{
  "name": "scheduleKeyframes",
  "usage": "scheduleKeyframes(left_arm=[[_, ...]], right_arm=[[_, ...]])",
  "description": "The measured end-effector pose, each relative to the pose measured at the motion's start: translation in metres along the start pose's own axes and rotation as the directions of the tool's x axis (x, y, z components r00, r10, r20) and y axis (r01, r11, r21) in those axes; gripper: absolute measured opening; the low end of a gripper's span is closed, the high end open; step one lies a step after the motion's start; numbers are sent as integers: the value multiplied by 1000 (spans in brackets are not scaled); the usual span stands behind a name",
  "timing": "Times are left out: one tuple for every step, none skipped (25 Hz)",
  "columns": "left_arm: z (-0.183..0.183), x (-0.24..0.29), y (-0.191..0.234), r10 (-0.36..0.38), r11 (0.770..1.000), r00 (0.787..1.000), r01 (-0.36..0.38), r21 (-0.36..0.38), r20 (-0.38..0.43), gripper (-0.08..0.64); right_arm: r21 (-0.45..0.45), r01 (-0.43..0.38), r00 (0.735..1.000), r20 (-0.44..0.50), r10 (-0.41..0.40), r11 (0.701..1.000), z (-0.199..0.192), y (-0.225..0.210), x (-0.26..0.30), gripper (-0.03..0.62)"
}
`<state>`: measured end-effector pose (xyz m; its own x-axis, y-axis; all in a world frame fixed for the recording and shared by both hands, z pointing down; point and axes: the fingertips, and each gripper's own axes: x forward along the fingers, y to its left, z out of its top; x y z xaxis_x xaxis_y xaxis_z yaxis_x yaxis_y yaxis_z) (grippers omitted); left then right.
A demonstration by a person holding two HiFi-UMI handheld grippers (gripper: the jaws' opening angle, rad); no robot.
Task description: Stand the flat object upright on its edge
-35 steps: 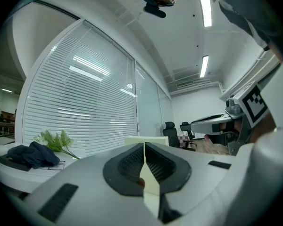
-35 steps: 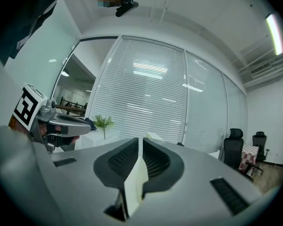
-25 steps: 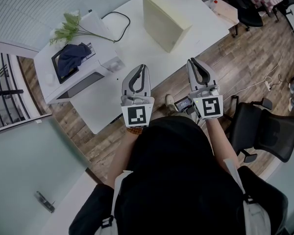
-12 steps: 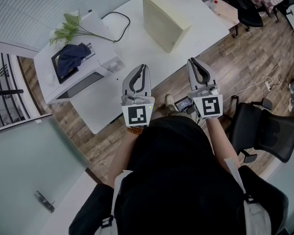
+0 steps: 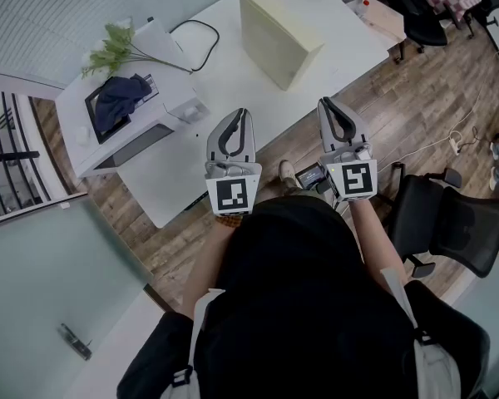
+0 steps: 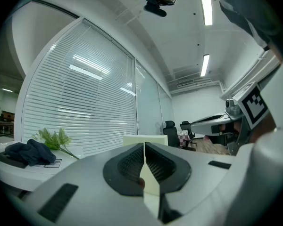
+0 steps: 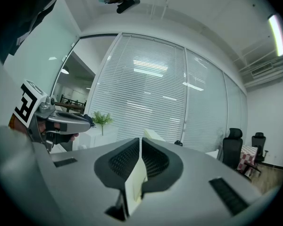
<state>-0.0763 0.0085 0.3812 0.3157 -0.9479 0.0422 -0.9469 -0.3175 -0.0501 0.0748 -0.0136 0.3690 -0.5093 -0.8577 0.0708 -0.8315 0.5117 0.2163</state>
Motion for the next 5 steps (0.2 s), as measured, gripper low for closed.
scheduleKeyframes(left_arm=[[0,1,0,1,1000,1000,-1,-1,-1,15],[0,1,-1,1,1000,1000,-1,-1,-1,15],[0,2,-1,2,1000,1000,-2,1,-1,15],[0,3,-2,2,1000,1000,-2,3,-2,15],[0,4,-2,2,1000,1000,-2,5,-3,15]], right_arm=[[2,-3,1000,2,3,1000,-2,-1,0,17],[3,-5,1000,3,5,1000,-2,-2,0,17],[3,-7,1000,4,7,1000,-3,-3,0,17],[3,-8,1000,5,8,1000,-4,-4,1,17],[3,-9,1000,6,9,1000,-4,-5,1,17]])
